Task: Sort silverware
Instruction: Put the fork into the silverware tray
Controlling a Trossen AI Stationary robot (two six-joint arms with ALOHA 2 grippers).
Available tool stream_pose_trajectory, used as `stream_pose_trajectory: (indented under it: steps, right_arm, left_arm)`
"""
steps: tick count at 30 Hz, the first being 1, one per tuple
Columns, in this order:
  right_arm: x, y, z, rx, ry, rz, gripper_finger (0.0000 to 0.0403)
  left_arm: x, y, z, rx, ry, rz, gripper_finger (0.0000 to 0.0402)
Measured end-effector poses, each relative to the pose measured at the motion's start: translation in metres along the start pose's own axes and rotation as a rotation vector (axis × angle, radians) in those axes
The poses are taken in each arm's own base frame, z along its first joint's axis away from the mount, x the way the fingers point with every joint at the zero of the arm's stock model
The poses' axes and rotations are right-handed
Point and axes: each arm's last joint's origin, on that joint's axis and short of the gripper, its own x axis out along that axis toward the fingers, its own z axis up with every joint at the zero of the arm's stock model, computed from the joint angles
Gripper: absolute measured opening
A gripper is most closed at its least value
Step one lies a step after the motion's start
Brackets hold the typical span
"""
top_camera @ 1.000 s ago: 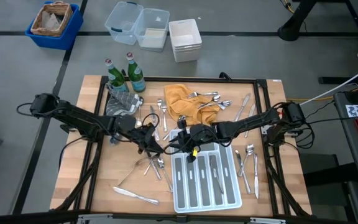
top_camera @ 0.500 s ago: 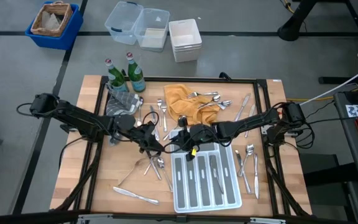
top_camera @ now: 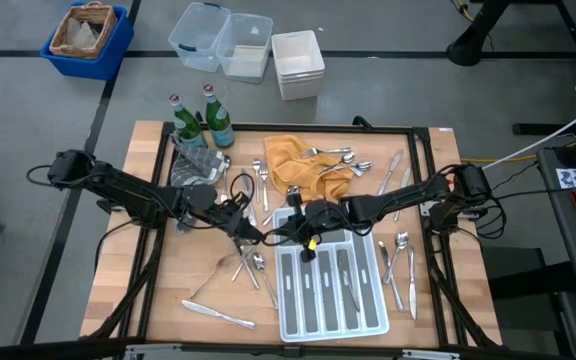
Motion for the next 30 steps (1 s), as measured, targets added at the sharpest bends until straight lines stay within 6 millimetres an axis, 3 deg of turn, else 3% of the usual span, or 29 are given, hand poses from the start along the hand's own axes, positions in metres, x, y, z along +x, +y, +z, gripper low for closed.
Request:
stream_pose_trajectory:
  steps: [6, 14, 22, 30]
  right_arm:
    - [-0.007, 0.017, 0.004, 0.096, 0.043, 0.055, 0.0007]
    - [-0.029, 0.045, 0.013, 0.298, 0.123, 0.089, 0.0005]
    - [-0.055, 0.081, 0.009, 0.769, 0.35, 0.096, 0.0005]
    - [-0.072, 0.122, 0.005, 1.268, 0.541, 0.05, 0.0004]
  left_arm:
    - [-0.006, -0.007, 0.005, 0.172, -0.014, -0.033, 0.0129]
    - [-0.024, -0.013, 0.017, 0.266, 0.001, -0.049, 0.0128]
    - [-0.039, -0.007, 0.019, 0.321, 0.019, 0.076, 0.0123]
    - [-0.042, 0.003, 0.014, 0.311, 0.079, 0.184, 0.0123]
